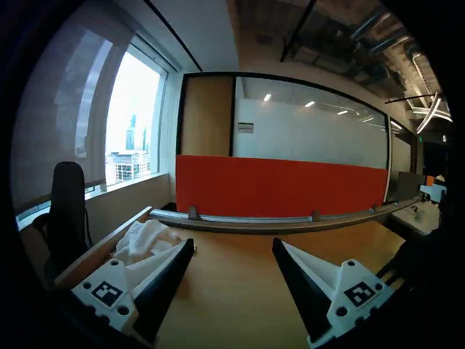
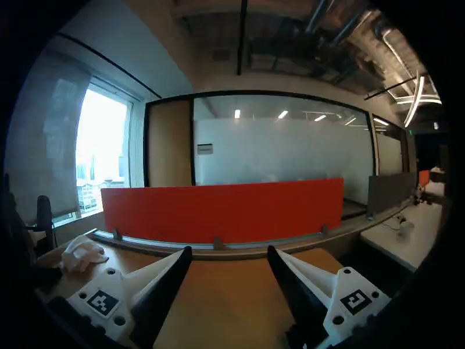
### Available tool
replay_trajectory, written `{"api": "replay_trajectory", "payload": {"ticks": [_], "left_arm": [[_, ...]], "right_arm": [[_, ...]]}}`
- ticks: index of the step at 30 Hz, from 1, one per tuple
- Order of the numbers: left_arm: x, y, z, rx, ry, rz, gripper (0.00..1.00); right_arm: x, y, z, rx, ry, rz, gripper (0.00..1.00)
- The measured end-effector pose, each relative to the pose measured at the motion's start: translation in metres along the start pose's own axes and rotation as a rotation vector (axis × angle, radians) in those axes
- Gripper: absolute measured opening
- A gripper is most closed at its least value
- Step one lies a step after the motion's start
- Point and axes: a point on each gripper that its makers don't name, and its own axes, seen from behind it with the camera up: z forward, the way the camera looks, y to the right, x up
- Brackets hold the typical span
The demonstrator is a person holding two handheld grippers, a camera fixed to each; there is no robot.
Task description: Fold towel
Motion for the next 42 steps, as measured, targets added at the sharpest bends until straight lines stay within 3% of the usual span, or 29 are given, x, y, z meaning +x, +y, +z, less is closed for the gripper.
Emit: {"api": "replay_trajectory", "payload": {"ticks": [11,20,42], "left_arm": [[-0.008,0.007,0.003,-0.022,0.017,-0.006,1.00],[-0.025,0.011,0.005,-0.029,0.040,0.032,1.00],[-0.102,0.002,0.008,-0.003,0.095,0.021,1.00]], "right_arm": [[0.008,-0.011,-0.003,0.000,0.001,-0.003,1.00],[0.011,-0.020,-0.008,-0.002,0.007,0.000,1.00],[-0.023,-0.028,-0.012,-0.004,0.020,-0.010,1.00]]}}
